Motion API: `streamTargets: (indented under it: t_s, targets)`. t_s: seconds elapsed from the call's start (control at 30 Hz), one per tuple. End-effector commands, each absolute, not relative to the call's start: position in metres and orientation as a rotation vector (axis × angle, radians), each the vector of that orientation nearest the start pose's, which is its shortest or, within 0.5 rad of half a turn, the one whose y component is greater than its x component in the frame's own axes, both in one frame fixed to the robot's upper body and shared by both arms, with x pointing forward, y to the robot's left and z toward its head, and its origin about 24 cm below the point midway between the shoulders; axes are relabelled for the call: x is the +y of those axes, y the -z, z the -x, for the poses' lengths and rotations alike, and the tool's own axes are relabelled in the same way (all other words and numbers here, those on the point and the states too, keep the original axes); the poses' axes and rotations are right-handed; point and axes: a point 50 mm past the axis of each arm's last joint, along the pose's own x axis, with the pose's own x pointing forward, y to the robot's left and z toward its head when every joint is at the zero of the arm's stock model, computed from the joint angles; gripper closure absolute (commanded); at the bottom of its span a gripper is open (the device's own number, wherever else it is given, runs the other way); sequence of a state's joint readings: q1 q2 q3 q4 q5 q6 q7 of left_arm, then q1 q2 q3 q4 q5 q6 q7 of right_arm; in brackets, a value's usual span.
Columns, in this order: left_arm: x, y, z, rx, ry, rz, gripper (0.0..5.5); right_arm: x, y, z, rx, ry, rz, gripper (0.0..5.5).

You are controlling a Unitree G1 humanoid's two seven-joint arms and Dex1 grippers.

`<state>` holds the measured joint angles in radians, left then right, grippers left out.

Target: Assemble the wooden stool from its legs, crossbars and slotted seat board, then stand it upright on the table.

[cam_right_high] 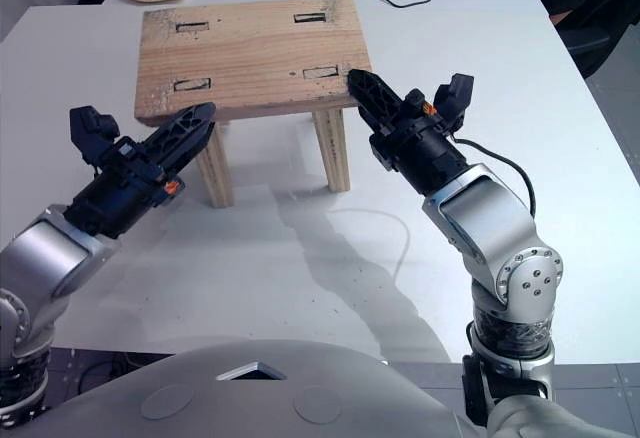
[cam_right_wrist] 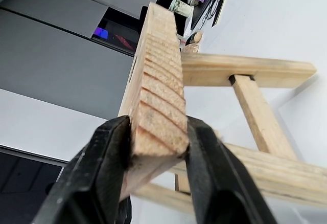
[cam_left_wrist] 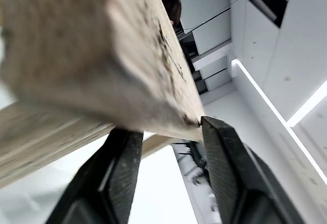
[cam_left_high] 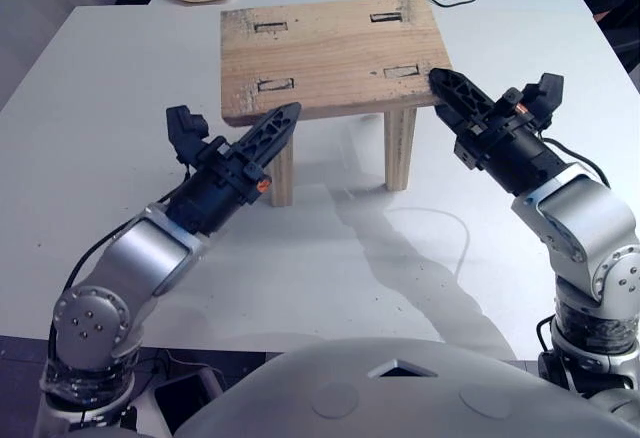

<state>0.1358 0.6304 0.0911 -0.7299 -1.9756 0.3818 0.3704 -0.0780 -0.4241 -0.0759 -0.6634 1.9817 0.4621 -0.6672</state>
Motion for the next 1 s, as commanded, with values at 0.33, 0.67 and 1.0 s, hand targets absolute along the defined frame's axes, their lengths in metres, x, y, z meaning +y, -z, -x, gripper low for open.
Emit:
streamTargets:
  t_s: [0.33, 0.67, 1.0]
  targets:
    - [0.212, -0.137, -0.180, 0.293, 0.370, 0.633, 1.97, -0.192, -0.176, -0.235, 0.301, -0.265, -1.085, 2.30]
    - [0.247, -0.094, -0.199, 0.184, 0.127, 0.176, 1.97, -0.226, -0.144, -0.248, 0.148, -0.102, -0.878, 2.30]
    - [0.215, -0.057, -0.220, 0.094, 0.093, -0.016, 1.97, -0.210, -0.052, -0.244, 0.183, -0.083, -0.042, 2.30]
